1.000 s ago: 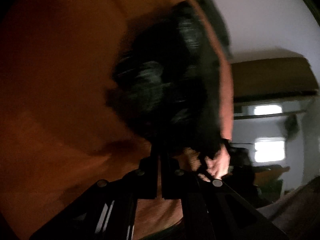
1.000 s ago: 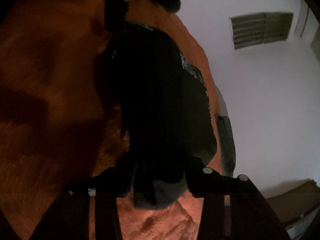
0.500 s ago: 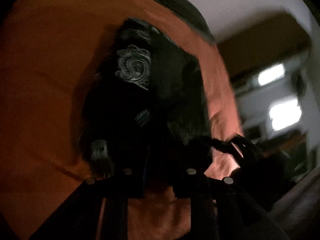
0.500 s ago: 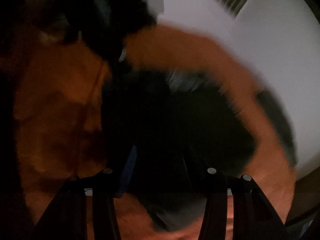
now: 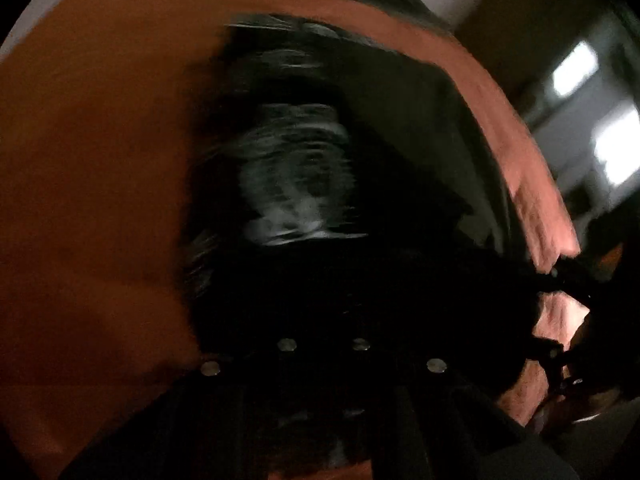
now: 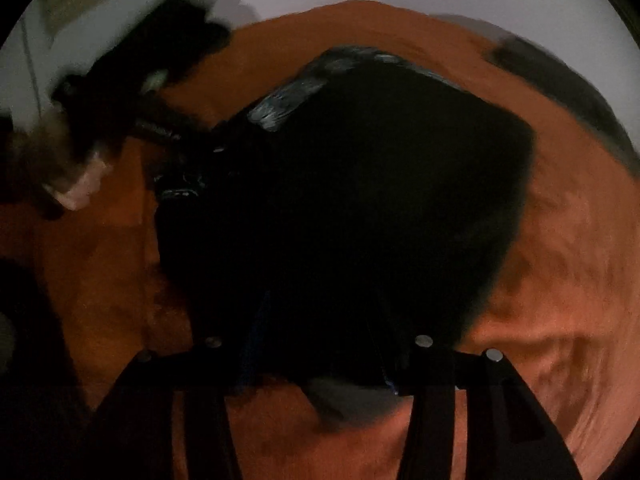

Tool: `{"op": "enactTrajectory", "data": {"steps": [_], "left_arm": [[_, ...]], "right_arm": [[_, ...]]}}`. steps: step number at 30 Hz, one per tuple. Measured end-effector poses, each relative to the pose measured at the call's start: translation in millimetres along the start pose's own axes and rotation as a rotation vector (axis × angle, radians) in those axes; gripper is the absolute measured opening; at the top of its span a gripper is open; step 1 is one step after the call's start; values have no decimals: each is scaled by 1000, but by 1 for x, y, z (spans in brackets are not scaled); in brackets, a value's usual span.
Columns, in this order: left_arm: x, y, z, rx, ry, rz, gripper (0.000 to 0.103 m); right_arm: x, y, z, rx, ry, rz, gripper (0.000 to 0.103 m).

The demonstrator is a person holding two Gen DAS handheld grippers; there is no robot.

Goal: Fold clothes

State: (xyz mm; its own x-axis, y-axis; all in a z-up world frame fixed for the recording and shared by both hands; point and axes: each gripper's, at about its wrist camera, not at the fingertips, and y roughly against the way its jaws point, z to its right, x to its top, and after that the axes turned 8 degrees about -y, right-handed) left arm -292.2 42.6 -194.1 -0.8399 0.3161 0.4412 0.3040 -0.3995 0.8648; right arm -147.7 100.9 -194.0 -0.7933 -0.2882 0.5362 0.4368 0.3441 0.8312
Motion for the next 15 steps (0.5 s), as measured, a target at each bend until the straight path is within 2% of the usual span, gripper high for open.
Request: {"op": "enactTrajectory", "data": {"steps": [1,2,3,4,6,8,10,12,15], "left_arm": [[-1,10,-4,41,9,21,2],[-2,22,-1,45,-1,43,2],[-3,36,4,19,-13,66,2],[-6,44,15,-35,-28,76,2],[-14,53,45,-186,-64,76,3],[-23,49,76,-266,-122,47,3],[-30,26,82,-211,-112,-26,4],[-38,-1,81,-130,-82,-109,4],[-49,1,44,-101,55,-115,3]], "right_arm": [[-5,10,7,0,-41,9,47],[-7,18,14,16,-78,9,47],[-11,25,20,50,-117,9,47],[-14,33,27,103,-164,19,47],[-11,36,26,153,-183,42,47],[-2,28,14,185,-159,47,47],[4,11,-7,182,-95,25,47],[4,-12,-20,61,4,-31,47],[1,-5,-15,-37,16,-6,43]]}}
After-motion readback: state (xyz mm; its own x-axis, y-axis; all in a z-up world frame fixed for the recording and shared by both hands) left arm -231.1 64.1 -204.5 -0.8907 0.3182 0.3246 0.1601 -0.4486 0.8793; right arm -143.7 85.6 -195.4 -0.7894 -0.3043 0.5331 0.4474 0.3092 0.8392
